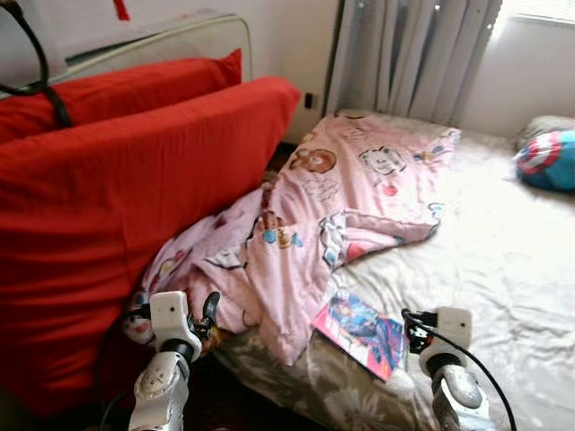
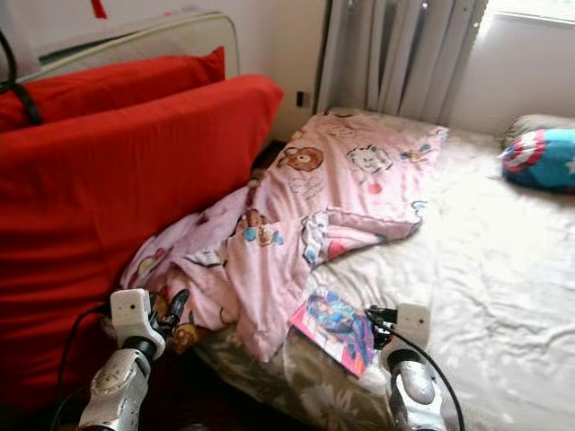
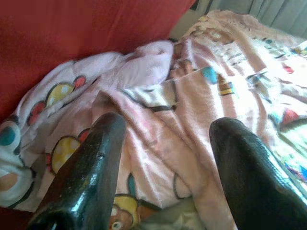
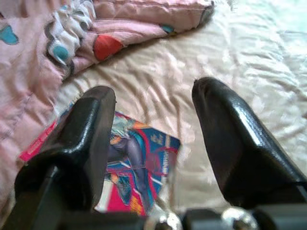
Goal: Clean up the room
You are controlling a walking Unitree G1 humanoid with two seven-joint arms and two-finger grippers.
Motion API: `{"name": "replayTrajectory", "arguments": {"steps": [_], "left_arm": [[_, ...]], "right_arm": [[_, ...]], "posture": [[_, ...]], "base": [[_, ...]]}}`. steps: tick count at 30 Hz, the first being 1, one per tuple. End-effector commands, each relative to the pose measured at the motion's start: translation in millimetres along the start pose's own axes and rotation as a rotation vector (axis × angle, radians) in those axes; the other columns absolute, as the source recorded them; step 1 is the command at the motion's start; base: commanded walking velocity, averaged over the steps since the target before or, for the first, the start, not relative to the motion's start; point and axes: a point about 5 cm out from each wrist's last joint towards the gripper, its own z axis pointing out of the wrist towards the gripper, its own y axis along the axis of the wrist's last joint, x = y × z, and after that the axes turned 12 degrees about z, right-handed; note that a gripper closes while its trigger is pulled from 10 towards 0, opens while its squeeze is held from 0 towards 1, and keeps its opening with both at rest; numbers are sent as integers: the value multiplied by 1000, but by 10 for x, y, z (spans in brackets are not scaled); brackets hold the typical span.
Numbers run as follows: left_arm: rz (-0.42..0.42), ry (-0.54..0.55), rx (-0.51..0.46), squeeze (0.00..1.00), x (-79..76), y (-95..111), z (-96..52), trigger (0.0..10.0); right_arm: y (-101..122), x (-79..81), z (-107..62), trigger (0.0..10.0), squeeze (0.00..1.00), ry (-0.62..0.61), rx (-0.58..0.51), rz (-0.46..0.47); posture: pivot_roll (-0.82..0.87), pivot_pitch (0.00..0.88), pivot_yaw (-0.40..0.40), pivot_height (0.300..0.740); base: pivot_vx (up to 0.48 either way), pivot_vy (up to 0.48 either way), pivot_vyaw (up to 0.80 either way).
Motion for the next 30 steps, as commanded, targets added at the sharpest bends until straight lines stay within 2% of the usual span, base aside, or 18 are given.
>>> {"name": "replayTrajectory", "arguments": {"steps": [1, 7, 16, 21, 25, 30], "left_arm": [[-10, 22, 2, 0, 31, -9, 0, 10000], [-14, 12, -10, 0, -20, -4, -2, 10000], [-10, 11, -22, 0, 1, -7, -42, 10000], [-10, 11, -23, 0, -5, -41, -102, 10000], [-9, 20, -27, 0, -9, -73, -184, 10000], [-16, 15, -28, 0, -35, -83, -230, 10000]], "right_arm": [[21, 75, 29, 10000, 0, 22, -6, 10], [-26, 90, 20, 10000, 0, 50, 25, 8], [12, 141, 78, 10000, 0, 45, 42, 36], [8, 187, 89, 10000, 0, 57, 46, 40], [-112, 207, 39, 10000, 0, 64, 90, 30], [-125, 226, 28, 10000, 0, 75, 84, 26]], "posture": [[-10, 0, -64, 655], [-9, 0, -60, 655], [24, 0, -68, 655], [41, 0, -70, 655], [71, 3, -99, 655], [50, 8, -89, 655]], "base": [[0, 0, 0], [0, 0, 0], [0, 0, 0], [252, 0, 0], [264, 0, 0], [269, 0, 0]]}}
